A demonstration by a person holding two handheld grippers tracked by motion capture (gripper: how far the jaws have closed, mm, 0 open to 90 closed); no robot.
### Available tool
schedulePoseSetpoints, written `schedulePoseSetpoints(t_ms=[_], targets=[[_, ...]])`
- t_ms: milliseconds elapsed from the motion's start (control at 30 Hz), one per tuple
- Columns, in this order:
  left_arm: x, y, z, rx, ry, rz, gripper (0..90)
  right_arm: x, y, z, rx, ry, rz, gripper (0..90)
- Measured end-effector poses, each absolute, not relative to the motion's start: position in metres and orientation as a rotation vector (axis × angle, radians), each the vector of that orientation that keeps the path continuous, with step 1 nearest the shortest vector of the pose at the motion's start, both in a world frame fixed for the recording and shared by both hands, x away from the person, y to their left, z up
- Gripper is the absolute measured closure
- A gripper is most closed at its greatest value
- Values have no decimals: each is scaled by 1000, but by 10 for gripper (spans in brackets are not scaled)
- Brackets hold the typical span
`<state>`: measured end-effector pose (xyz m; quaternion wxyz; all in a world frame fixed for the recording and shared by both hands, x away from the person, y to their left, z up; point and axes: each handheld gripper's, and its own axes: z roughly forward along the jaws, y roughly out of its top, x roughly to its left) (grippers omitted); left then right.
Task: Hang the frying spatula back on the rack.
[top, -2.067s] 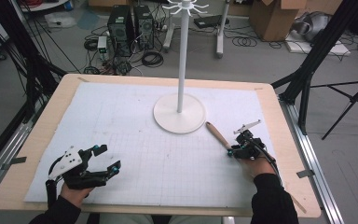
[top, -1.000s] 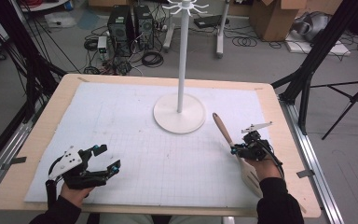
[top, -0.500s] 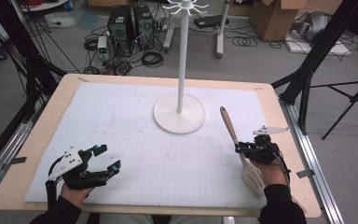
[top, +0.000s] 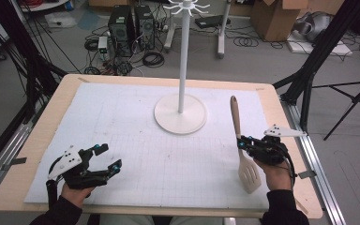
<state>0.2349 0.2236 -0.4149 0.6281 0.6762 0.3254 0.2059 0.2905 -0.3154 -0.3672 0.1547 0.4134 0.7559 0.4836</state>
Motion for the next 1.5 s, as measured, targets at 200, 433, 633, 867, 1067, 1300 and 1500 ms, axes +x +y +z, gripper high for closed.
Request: schedulePoseSetpoints(t_ms=[200, 433, 633, 867, 1067, 1300, 1500], targets=[[235, 223, -403, 1528, 723, 494, 205, 285, -309, -359, 1117, 2145, 1443, 772], [236, 215, -387, 1547, 680, 514, 206, 280, -305, -349, 1054, 2096, 1556, 771], [239, 206, -376, 1534, 650, 516, 206, 279, -300, -340, 1005, 2064, 1602, 770], [242, 197, -366, 1545, 626, 498, 215, 279, -295, -332, 970, 2032, 1633, 769], [244, 191, -358, 1553, 607, 490, 213, 280, -286, -327, 944, 2022, 1666, 769], [249, 181, -343, 1556, 588, 496, 204, 282, -270, -324, 905, 2039, 1674, 768], [255, 167, -328, 1563, 568, 492, 197, 282, -255, -320, 865, 2038, 1695, 768]])
